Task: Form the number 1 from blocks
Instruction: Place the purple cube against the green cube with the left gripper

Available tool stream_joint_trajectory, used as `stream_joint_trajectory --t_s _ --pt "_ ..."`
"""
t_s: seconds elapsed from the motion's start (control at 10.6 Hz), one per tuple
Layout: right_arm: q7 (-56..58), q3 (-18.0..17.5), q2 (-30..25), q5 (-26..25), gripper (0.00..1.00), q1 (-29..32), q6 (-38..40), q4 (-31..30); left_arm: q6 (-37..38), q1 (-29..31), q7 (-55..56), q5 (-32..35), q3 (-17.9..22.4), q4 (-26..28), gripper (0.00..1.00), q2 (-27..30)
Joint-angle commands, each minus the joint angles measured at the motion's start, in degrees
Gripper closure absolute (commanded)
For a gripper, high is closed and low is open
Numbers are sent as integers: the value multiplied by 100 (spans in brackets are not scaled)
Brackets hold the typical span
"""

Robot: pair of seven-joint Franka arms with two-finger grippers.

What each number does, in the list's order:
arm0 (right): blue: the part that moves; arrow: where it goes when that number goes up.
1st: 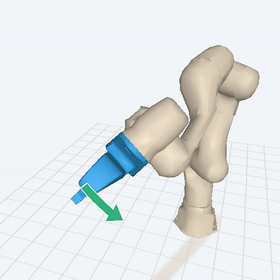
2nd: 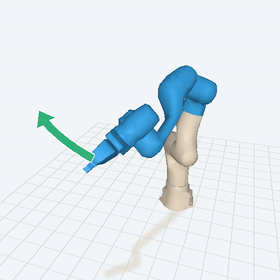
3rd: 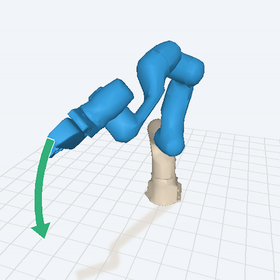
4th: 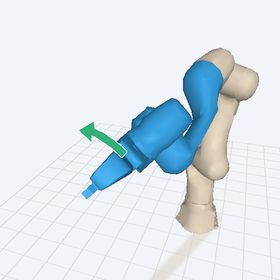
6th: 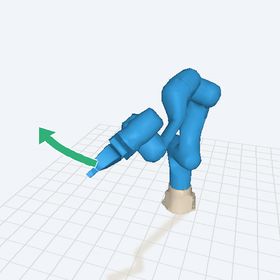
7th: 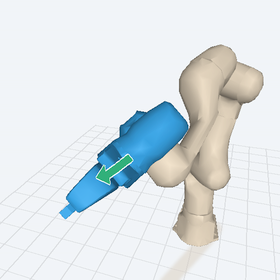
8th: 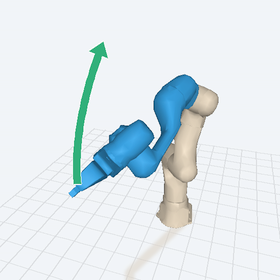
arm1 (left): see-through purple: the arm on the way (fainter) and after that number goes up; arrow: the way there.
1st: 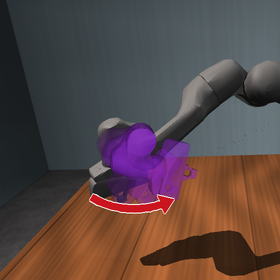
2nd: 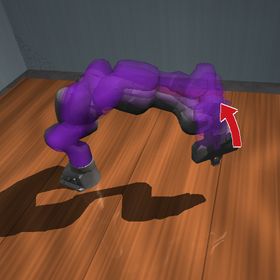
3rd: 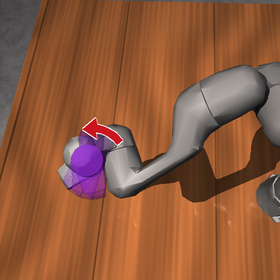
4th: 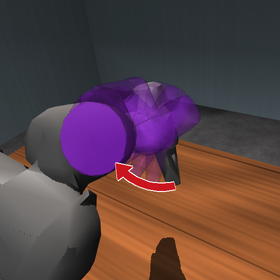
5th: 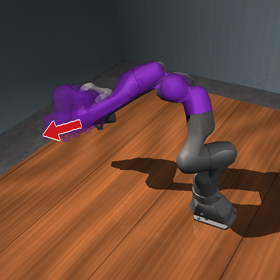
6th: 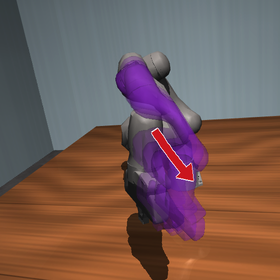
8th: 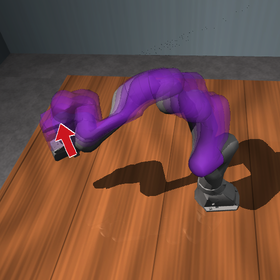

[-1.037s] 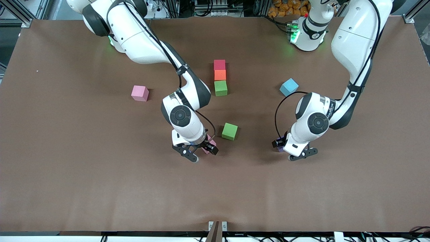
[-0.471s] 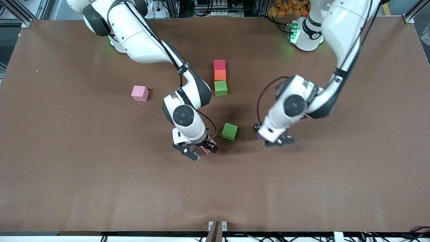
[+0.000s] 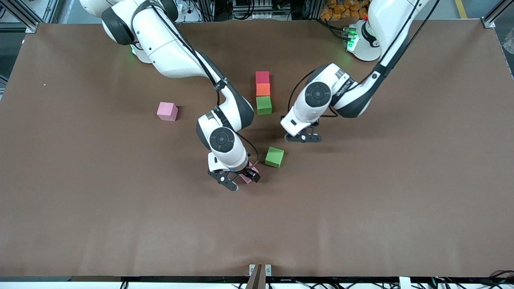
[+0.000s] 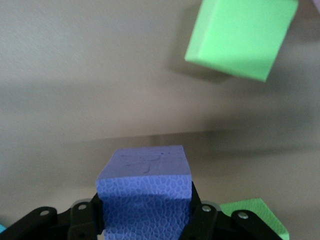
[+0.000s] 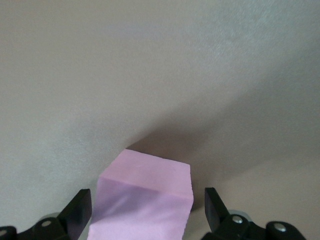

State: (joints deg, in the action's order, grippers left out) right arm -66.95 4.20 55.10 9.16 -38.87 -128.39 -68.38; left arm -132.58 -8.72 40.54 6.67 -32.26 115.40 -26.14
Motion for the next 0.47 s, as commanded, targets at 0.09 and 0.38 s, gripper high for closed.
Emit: stream_joint_trajectory --t_s 0.09,0.38 --pt "-82 -7 89 -125 100 -33 -54 36 -364 116 182 107 -281 264 100 65" --pt "619 2 -68 -187 100 64 85 -78 -531 55 401 46 -421 220 100 -57"
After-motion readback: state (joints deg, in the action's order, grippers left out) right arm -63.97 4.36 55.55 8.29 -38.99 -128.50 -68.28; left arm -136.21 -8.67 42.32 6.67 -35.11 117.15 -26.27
